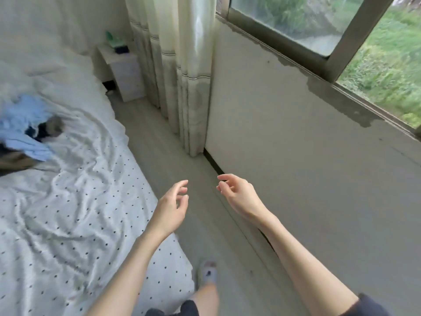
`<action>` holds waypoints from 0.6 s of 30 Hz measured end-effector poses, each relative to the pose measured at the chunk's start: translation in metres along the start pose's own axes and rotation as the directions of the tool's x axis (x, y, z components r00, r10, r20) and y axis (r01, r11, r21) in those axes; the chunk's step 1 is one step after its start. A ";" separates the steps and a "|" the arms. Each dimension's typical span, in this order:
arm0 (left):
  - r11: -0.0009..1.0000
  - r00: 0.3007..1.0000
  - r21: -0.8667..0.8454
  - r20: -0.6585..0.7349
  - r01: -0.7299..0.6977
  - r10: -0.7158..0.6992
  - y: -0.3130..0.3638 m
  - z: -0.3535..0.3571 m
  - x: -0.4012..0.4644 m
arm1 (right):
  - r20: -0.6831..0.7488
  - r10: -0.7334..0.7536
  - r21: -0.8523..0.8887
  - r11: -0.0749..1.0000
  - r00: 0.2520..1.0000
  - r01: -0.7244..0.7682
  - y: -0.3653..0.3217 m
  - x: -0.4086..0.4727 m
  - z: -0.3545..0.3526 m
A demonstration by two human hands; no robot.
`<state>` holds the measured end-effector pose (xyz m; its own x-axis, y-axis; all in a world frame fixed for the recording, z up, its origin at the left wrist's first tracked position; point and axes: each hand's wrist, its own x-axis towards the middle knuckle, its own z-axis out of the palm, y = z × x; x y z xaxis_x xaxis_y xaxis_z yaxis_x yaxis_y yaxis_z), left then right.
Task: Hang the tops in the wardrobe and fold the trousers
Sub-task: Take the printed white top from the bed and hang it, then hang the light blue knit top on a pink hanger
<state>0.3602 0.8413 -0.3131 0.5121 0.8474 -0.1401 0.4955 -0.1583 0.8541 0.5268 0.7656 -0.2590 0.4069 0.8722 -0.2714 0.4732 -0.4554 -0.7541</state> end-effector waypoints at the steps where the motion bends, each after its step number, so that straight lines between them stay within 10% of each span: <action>1: 1.000 0.999 -0.010 -0.038 0.019 -0.019 -0.001 -0.004 0.016 | 0.039 -0.030 -0.010 0.999 0.999 0.031 -0.006 0.020 -0.002; 18: 0.956 0.804 -0.086 -0.523 0.281 -0.283 -0.001 -0.150 0.317 | 0.510 -0.408 -0.077 0.855 0.757 0.513 -0.185 0.435 0.018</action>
<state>0.4169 1.1860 -0.2832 -0.0950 0.9912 -0.0926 0.5571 0.1300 0.8202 0.6028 1.2325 -0.2486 -0.2838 0.9372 -0.2029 0.6737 0.0443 -0.7377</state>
